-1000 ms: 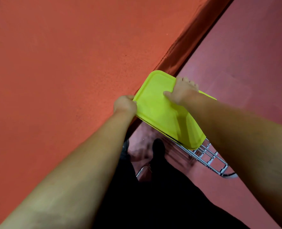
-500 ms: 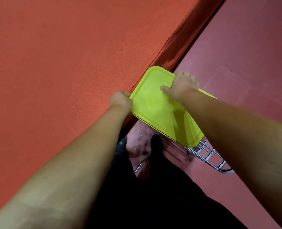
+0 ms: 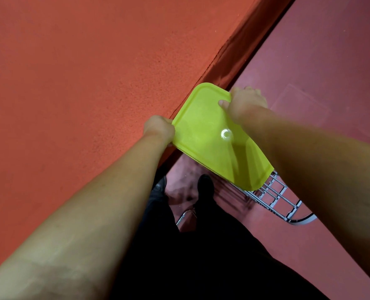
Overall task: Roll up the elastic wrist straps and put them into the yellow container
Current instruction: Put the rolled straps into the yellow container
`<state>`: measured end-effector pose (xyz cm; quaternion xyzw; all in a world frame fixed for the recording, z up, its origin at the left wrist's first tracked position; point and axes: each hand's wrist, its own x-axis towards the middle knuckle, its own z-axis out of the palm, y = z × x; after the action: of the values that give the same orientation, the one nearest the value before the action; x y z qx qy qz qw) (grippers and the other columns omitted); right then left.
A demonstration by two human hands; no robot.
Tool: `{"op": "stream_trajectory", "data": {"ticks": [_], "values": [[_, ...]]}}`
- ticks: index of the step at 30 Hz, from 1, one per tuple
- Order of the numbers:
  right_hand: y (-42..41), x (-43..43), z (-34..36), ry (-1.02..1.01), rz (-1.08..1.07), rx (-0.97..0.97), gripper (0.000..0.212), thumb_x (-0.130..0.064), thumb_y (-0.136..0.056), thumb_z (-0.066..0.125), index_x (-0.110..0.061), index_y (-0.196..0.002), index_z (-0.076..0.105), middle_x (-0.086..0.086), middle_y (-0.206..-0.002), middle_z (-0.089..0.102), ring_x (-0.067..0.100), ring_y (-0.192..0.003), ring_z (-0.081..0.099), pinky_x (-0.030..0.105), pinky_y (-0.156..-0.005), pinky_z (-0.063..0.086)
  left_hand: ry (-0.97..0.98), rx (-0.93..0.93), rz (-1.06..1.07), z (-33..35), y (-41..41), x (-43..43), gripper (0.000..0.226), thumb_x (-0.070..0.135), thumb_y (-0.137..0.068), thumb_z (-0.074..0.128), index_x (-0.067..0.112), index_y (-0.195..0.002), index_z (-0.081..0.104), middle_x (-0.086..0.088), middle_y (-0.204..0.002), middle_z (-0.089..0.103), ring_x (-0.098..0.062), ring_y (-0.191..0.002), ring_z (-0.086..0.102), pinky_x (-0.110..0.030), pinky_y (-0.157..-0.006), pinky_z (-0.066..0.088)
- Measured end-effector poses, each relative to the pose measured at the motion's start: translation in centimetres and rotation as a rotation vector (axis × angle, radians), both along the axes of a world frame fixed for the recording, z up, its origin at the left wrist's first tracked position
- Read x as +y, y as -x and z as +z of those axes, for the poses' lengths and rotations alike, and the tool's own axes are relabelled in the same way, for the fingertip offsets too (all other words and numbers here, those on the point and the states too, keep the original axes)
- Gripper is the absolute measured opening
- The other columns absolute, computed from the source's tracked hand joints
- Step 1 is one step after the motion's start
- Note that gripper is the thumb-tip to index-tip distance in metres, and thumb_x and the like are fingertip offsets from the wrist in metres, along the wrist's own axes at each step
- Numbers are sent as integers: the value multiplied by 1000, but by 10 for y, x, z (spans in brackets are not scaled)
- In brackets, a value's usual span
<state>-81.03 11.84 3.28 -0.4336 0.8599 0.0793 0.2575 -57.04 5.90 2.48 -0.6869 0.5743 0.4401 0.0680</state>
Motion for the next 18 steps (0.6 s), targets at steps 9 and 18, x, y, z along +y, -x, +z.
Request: {"op": "stream_trajectory", "data": {"ticks": [9,18], "values": [[3,8,0,-33,26,31,60,-63,-110,39,-21,-150,55,18,-147,56,40,-140,43,49,-109,40,43,3,-120,-9,-4,5,38,8,-101,55,22,-124,83,-12,-103,82,-33,-91,80,-41,-90,66],[5,15,-18,50,-221,-176,51,-59,-109,49,-27,-148,53,16,-148,50,44,-139,47,53,-110,41,85,-39,-194,-16,-3,11,35,18,-105,69,17,-140,73,-10,-126,77,-30,-112,74,-36,-104,58]]}}
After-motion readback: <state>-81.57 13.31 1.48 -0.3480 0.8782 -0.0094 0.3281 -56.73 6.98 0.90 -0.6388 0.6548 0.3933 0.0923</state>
